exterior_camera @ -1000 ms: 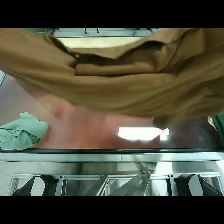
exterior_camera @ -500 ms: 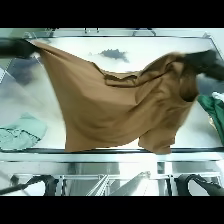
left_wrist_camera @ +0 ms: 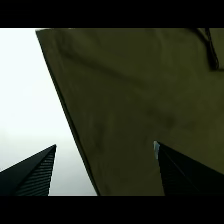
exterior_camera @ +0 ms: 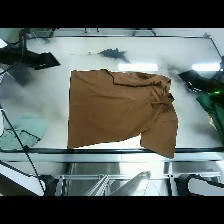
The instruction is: Fold the shirts.
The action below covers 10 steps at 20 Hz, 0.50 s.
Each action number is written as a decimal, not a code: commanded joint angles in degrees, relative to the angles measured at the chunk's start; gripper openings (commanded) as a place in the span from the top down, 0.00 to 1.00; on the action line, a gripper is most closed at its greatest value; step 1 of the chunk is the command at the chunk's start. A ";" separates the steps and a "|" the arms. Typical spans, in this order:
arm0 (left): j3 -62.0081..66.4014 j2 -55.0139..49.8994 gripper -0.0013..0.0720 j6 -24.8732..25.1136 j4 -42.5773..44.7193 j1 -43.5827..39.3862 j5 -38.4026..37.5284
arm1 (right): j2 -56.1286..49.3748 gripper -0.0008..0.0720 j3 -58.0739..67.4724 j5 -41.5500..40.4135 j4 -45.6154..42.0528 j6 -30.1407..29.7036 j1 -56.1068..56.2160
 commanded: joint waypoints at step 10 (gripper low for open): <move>-53.68 27.93 0.02 -3.43 0.33 10.27 -5.27 | -8.22 0.50 -4.81 22.93 -24.98 1.22 -12.79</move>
